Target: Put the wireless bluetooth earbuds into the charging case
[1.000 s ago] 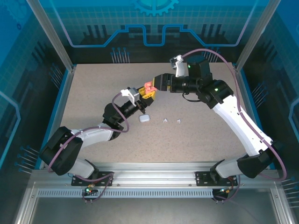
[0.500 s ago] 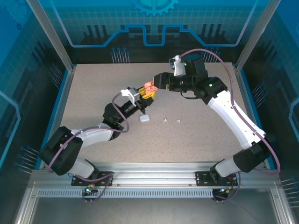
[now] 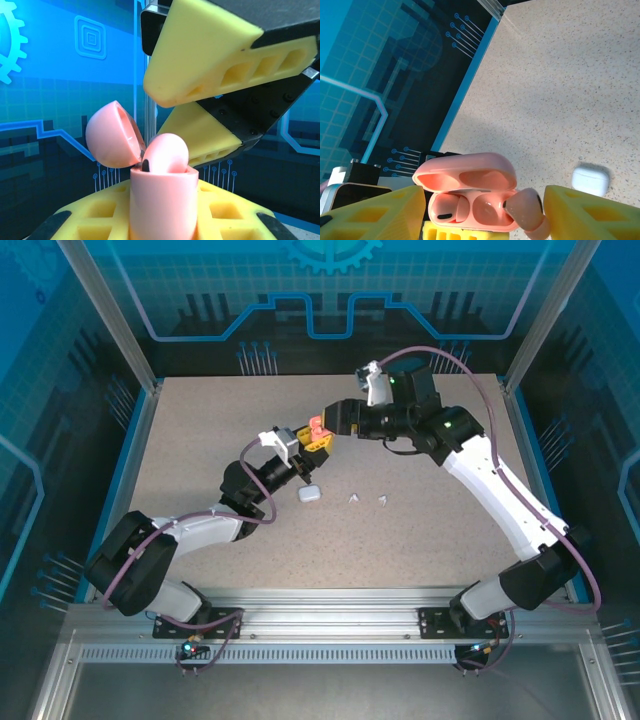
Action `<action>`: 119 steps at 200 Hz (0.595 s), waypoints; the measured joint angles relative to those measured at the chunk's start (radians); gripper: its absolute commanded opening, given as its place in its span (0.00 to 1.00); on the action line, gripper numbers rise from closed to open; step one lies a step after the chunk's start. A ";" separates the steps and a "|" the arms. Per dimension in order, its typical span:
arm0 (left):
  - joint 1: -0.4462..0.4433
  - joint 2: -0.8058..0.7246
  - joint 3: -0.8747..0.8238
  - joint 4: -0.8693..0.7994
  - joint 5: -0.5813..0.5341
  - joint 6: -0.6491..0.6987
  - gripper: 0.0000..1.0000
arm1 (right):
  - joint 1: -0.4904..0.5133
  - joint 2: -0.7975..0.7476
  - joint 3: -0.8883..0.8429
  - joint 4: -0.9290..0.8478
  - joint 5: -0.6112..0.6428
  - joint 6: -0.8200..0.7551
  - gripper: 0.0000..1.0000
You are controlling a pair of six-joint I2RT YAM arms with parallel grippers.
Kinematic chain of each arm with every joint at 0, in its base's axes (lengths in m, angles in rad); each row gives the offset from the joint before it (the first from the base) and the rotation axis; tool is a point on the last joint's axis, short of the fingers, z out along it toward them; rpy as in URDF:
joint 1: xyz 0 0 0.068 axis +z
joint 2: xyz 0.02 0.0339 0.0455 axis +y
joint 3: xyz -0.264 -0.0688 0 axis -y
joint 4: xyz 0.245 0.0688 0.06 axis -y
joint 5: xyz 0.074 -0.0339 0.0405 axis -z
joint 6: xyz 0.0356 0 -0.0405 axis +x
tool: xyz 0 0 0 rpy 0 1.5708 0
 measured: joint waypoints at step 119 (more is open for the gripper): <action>0.000 0.000 0.000 0.001 0.000 0.000 0.00 | 0.058 -0.048 0.002 -0.022 0.000 0.000 0.65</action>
